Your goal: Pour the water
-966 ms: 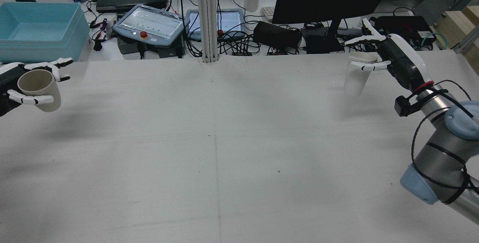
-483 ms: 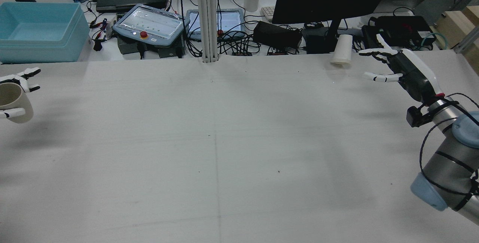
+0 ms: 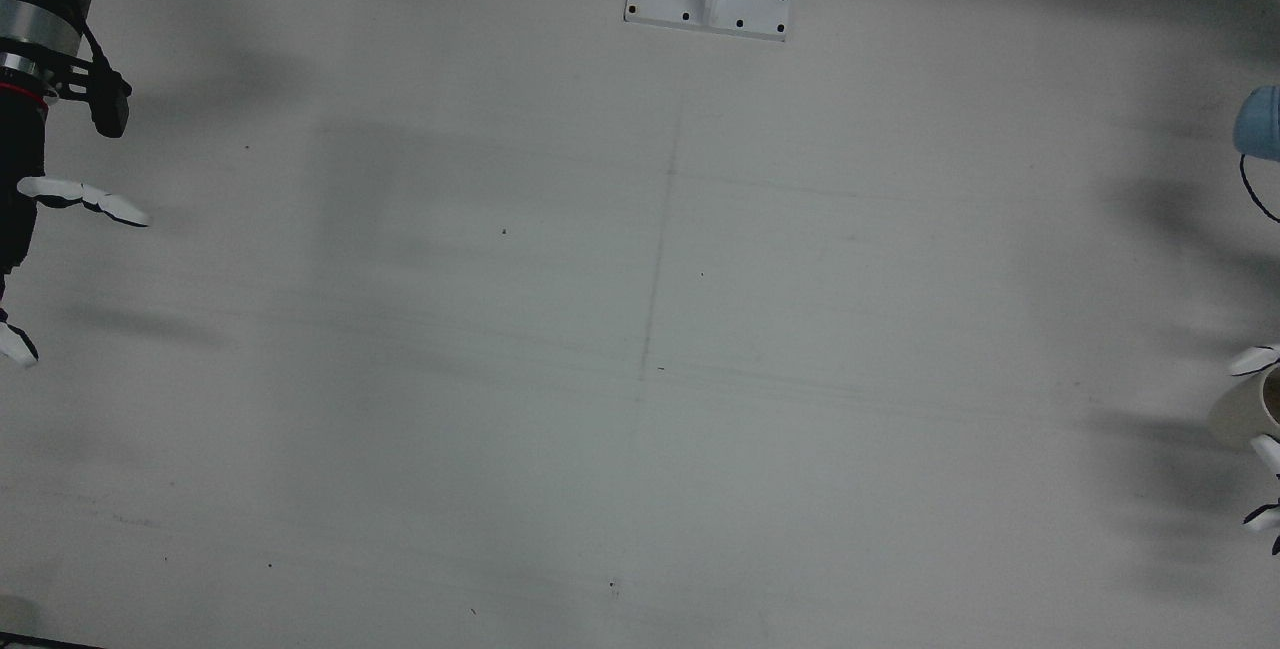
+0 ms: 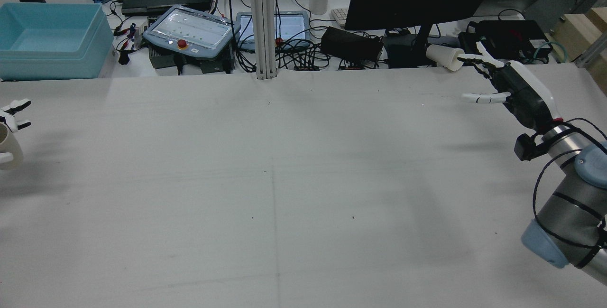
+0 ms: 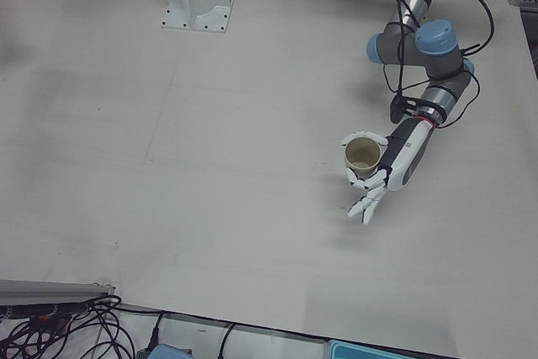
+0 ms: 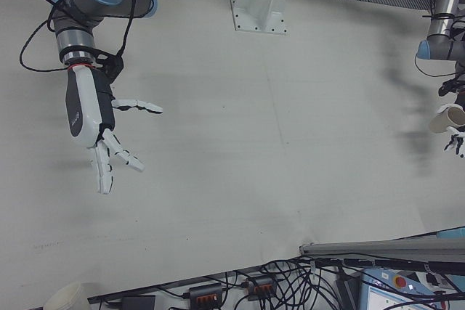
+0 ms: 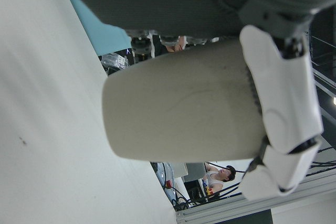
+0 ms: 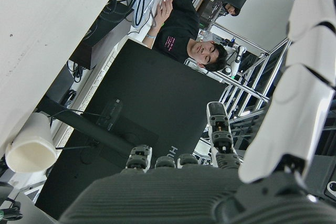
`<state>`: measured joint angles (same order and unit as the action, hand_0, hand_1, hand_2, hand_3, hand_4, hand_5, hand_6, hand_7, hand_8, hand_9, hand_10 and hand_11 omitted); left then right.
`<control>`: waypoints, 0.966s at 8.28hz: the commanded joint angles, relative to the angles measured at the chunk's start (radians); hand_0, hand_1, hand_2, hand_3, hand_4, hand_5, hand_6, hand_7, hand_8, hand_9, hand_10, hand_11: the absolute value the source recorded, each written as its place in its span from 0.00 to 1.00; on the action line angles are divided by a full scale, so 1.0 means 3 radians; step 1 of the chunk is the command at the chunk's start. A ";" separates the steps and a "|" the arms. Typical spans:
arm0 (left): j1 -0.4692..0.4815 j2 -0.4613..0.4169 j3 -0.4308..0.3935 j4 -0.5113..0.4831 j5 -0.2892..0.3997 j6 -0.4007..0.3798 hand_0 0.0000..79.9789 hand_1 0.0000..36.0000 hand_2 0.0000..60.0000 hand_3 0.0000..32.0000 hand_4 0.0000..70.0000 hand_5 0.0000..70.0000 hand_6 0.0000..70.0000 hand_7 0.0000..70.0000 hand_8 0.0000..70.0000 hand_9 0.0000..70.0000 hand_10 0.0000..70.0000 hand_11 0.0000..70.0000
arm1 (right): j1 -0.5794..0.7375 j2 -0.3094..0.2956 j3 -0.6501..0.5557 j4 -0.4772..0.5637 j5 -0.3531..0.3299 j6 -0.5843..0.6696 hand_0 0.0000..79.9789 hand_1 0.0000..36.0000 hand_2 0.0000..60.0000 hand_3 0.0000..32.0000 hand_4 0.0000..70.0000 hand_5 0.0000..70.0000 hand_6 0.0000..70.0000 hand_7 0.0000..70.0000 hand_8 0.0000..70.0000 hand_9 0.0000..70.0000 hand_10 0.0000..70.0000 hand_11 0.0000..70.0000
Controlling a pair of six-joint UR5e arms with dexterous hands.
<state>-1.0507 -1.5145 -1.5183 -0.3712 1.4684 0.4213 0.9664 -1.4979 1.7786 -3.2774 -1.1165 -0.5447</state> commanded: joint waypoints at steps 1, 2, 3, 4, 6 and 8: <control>0.0025 0.0032 0.0743 -0.0744 -0.0068 0.0119 0.57 1.00 1.00 0.00 0.40 0.86 0.12 0.10 0.01 0.01 0.14 0.23 | -0.0005 0.0008 0.0013 0.0003 -0.0011 0.0011 0.61 0.46 0.25 0.00 0.32 0.19 0.02 0.00 0.00 0.00 0.07 0.11; 0.0051 0.0007 0.0968 -0.0883 -0.0073 0.0134 0.57 1.00 1.00 0.00 0.40 0.85 0.12 0.10 0.01 0.01 0.13 0.23 | -0.0015 0.0013 0.0013 0.0003 -0.0011 0.0011 0.61 0.47 0.26 0.00 0.33 0.20 0.02 0.00 0.00 0.00 0.07 0.11; 0.0051 0.0012 0.1031 -0.0940 -0.0068 0.0185 0.57 1.00 1.00 0.00 0.41 0.83 0.12 0.10 0.01 0.01 0.13 0.23 | -0.0020 0.0023 0.0008 0.0003 -0.0011 0.0011 0.61 0.47 0.26 0.00 0.35 0.20 0.02 0.00 0.00 0.00 0.07 0.11; 0.0056 -0.0009 0.1118 -0.0981 -0.0068 0.0181 0.57 1.00 1.00 0.00 0.41 0.82 0.13 0.10 0.01 0.01 0.14 0.23 | -0.0036 0.0028 0.0013 -0.0002 -0.0011 0.0006 0.62 0.47 0.27 0.00 0.35 0.20 0.03 0.00 0.00 0.00 0.07 0.11; 0.0056 -0.0039 0.1205 -0.1023 -0.0073 0.0181 0.54 1.00 1.00 0.00 0.40 0.77 0.13 0.09 0.01 0.01 0.14 0.23 | -0.0041 0.0028 0.0013 0.0003 -0.0011 0.0006 0.62 0.48 0.28 0.00 0.38 0.21 0.03 0.00 0.00 0.00 0.07 0.11; 0.0163 -0.0121 0.1399 -0.1048 -0.0068 0.0176 0.52 0.99 1.00 0.00 0.39 0.74 0.13 0.11 0.01 0.02 0.14 0.22 | -0.0076 0.0033 0.0013 -0.0003 -0.0011 0.0001 0.62 0.48 0.28 0.00 0.38 0.21 0.03 0.00 0.00 0.00 0.06 0.11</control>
<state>-1.0289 -1.5296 -1.1499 -0.6765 1.4472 0.4745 0.9530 -1.4897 1.7821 -3.2771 -1.1198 -0.5430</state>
